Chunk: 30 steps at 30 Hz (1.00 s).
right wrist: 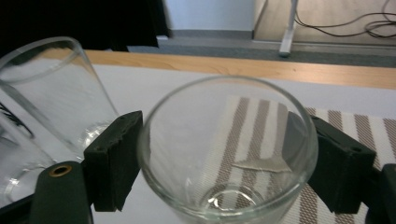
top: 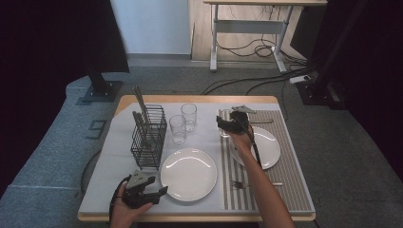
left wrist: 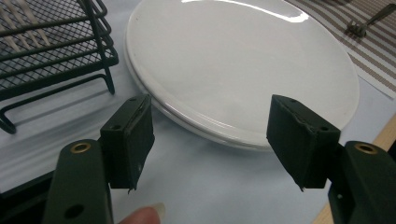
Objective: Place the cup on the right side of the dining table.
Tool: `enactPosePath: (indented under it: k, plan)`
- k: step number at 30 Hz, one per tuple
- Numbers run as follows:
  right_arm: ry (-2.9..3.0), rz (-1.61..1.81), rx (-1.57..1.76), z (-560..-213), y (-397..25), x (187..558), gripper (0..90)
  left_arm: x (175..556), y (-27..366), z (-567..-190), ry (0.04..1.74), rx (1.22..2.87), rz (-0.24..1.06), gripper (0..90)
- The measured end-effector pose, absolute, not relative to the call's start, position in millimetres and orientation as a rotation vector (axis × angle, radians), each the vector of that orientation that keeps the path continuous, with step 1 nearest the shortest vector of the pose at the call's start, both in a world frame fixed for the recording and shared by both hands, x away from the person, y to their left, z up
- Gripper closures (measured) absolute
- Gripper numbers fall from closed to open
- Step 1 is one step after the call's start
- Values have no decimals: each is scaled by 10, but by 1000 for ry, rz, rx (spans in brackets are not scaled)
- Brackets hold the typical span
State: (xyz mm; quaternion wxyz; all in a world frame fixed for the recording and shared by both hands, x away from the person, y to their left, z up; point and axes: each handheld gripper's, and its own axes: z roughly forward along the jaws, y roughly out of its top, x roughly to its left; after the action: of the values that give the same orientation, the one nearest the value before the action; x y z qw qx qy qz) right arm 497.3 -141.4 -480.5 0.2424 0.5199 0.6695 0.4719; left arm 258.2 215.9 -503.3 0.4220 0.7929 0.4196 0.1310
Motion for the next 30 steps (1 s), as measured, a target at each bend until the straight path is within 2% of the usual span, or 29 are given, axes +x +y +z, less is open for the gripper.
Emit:
enactPosePath:
  k: [14, 30]
  plan:
    - [1821, 1365, 1435, -4735, -1472, 4917, 149, 2558, 2097, -4993, 1011, 1974, 358, 325]
    - [1766, 1396, 1434, -4671, -1610, 4766, 153, 2537, 2097, -4973, 1003, 1969, 359, 325]
